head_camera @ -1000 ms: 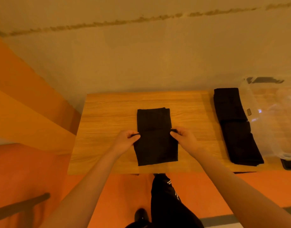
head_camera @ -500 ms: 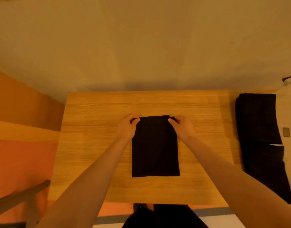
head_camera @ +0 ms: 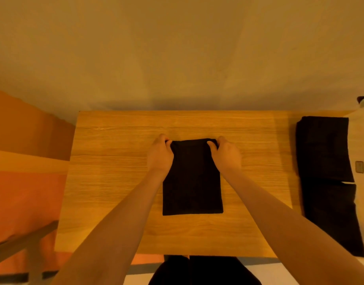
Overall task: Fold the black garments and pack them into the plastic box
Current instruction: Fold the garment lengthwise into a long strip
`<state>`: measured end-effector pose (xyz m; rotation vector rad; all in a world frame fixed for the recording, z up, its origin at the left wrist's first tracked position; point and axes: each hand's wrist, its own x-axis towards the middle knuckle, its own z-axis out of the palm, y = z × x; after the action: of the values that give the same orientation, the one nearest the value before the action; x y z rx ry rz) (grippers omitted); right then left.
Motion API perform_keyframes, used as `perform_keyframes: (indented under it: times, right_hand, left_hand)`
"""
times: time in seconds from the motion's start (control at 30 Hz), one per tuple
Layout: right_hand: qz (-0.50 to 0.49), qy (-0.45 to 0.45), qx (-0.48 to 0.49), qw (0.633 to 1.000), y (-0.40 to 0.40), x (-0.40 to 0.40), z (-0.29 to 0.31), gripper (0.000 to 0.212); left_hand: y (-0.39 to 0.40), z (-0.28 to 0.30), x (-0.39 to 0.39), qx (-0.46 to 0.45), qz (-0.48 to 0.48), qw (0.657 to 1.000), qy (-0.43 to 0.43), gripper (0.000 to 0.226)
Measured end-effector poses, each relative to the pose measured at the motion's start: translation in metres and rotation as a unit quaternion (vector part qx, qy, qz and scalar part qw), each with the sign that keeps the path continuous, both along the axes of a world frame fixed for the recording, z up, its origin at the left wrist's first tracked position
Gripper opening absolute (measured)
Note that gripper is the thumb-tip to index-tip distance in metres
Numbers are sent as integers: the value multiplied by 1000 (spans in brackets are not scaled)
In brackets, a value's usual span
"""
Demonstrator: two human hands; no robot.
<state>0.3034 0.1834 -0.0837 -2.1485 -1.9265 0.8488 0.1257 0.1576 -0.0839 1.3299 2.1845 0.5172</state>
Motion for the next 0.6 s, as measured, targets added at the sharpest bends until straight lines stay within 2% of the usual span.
perform_keyframes:
  times: [0.07, 0.13, 0.23, 0.3, 0.33, 0.43, 0.5, 0.57, 0.6]
  right_hand:
    - [-18, -8, 16, 1000, -3, 2, 5, 34]
    - [12, 10, 66, 998, -15, 8, 11, 28]
    - [174, 42, 148, 973, -56, 19, 15, 19]
    - [280, -7, 192, 941, -100, 27, 8, 34]
    - [328, -44, 184, 926, -120, 33, 3, 44]
    - [383, -122, 143, 905, -159, 50, -13, 54]
    - [360, -132, 140, 913, -162, 55, -14, 52]
    - [350, -139, 171, 910, -159, 53, -11, 35]
    - [347, -136, 175, 911, -157, 50, -7, 32]
  left_hand:
    - [-8, 4, -2, 38, -6, 998, 43, 17]
    - [-26, 9, -5, 105, -80, 985, 115, 17]
    - [-81, 8, -1, 163, -253, 941, 156, 25]
    - [-129, -3, 2, 140, -359, 906, 173, 36]
    - [-149, -9, 2, 106, -396, 894, 181, 44]
    - [-178, -21, -2, 16, -407, 889, 207, 63]
    - [-175, -16, -5, 8, -404, 893, 196, 55]
    - [-169, -8, -7, 21, -385, 903, 191, 41]
    - [-166, -4, -8, 20, -372, 909, 185, 43]
